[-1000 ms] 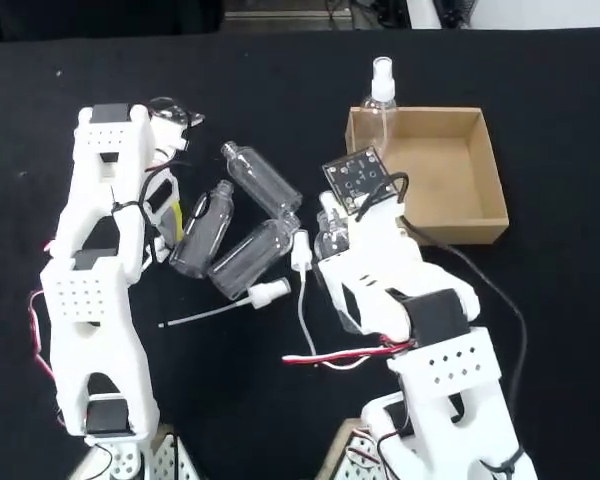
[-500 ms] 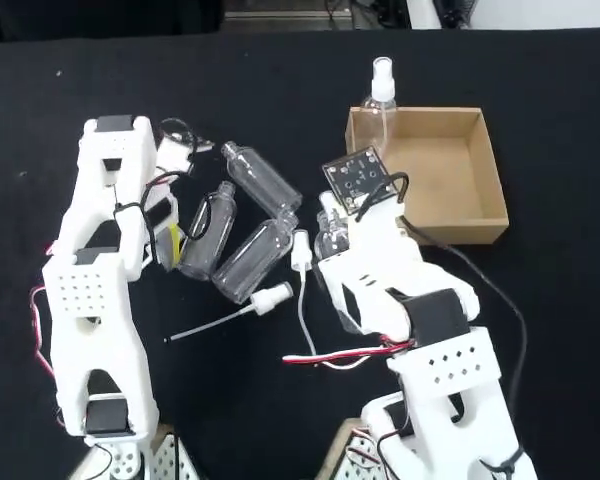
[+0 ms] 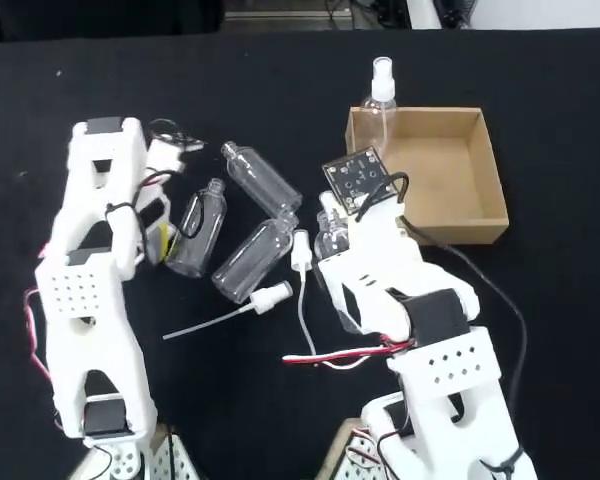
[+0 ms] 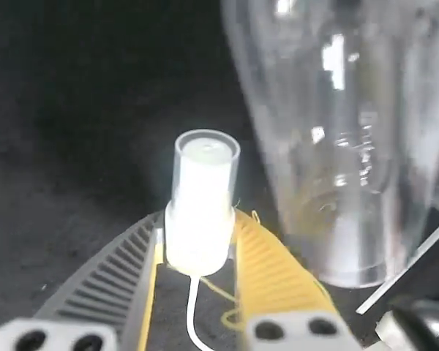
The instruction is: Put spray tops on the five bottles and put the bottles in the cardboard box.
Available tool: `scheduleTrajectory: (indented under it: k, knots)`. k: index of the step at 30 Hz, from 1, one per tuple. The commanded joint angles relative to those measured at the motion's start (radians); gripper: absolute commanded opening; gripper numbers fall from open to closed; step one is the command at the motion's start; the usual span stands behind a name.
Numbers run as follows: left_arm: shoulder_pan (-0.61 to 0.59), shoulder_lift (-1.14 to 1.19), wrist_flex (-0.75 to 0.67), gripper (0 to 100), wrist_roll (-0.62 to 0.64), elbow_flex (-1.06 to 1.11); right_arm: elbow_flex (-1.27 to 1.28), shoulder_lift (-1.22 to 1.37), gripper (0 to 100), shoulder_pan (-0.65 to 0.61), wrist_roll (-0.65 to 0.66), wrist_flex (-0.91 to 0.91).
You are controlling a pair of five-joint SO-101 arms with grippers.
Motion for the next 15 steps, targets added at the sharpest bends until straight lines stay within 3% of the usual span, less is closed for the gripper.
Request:
scheduleTrajectory:
  k: [1, 7, 10, 13, 15]
  knots:
    - [-0.17, -0.02, 0.003, 3, -0.028, -0.022, -0.007, -0.019, 1.1, -0.006, 0.0, -0.023]
    - [-0.417, -0.02, 0.046, 3, -0.203, -0.022, -0.007, -0.019, 1.1, -0.006, 0.0, -0.023]
    - [-0.513, -0.02, 0.051, 3, -0.233, -0.021, -0.007, -0.019, 1.1, -0.006, 0.0, -0.023]
    - [-0.584, -0.02, 0.051, 4, -0.278, -0.022, -0.007, -0.019, 1.1, -0.006, 0.0, -0.023]
    - [-0.613, -0.02, 0.051, 9, -0.331, -0.022, -0.007, -0.019, 1.1, -0.006, 0.0, -0.023]
